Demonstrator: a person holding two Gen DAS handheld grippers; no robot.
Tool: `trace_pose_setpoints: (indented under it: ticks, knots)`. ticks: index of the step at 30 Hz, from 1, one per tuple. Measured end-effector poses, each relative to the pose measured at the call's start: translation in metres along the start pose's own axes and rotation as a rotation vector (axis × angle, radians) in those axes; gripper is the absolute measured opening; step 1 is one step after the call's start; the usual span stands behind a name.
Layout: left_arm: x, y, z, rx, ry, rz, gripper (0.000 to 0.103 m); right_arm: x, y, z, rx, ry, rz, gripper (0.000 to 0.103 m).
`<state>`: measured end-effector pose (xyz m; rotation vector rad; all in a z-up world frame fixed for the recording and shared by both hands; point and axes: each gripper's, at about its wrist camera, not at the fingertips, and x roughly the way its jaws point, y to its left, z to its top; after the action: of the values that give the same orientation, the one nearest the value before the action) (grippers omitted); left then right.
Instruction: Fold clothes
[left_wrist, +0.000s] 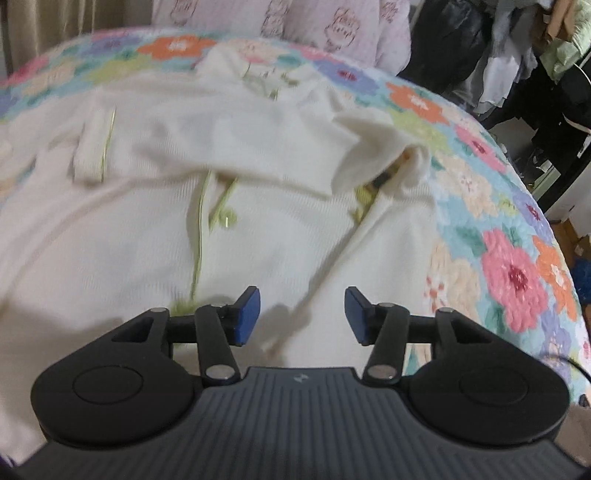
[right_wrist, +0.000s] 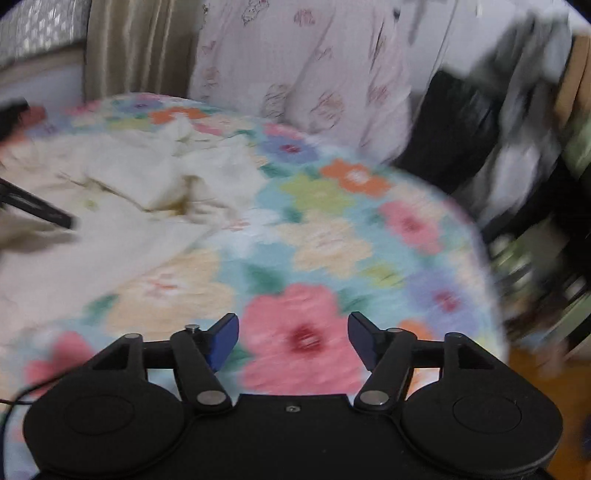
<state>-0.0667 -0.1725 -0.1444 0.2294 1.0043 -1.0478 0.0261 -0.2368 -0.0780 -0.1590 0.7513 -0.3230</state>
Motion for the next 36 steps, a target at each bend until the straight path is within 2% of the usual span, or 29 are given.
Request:
trace_pose_setpoints:
  ticks: [2,5,7,10,11,12,14,18,23,29,36]
  knots:
    - [0.005,0.005,-0.008,-0.026,0.018,-0.011,0.055,0.011,0.004,-0.01,0.048,-0.132,0.014,0.073]
    - [0.012,0.01,-0.017,-0.024,0.054,0.0,0.059,0.028,0.012,-0.024,0.148,-0.344,0.095,0.085]
    - [0.015,0.012,-0.021,-0.02,0.077,0.002,0.062,0.041,0.022,-0.022,0.182,-0.385,0.13,0.088]
    - [0.019,0.016,-0.025,-0.037,0.098,-0.022,0.06,0.061,0.035,-0.01,0.247,-0.344,0.174,0.088]
    - [0.019,0.017,-0.027,-0.05,0.101,-0.039,0.054,0.069,0.04,-0.005,0.257,-0.311,0.192,0.088]
    - [0.019,0.018,-0.027,-0.068,0.11,-0.065,0.033,0.076,0.044,-0.002,0.257,-0.285,0.214,0.088]
    - [0.02,0.019,-0.03,-0.105,0.132,-0.111,0.011,0.083,0.051,0.0,0.238,-0.247,0.263,0.088]
    - [0.017,0.014,-0.037,-0.12,0.146,-0.154,0.01,0.088,0.068,0.0,0.167,-0.192,0.381,0.088]
    - [0.015,0.011,-0.041,-0.163,0.172,-0.282,0.007,0.1,0.088,0.01,0.157,-0.154,0.503,0.088]
    - [0.02,-0.004,-0.046,-0.196,0.202,-0.445,0.007,0.107,0.108,0.007,0.135,-0.126,0.544,0.088]
    - [0.03,-0.033,-0.05,-0.175,0.273,-0.555,0.006,0.101,0.119,0.008,0.108,-0.107,0.623,0.088]
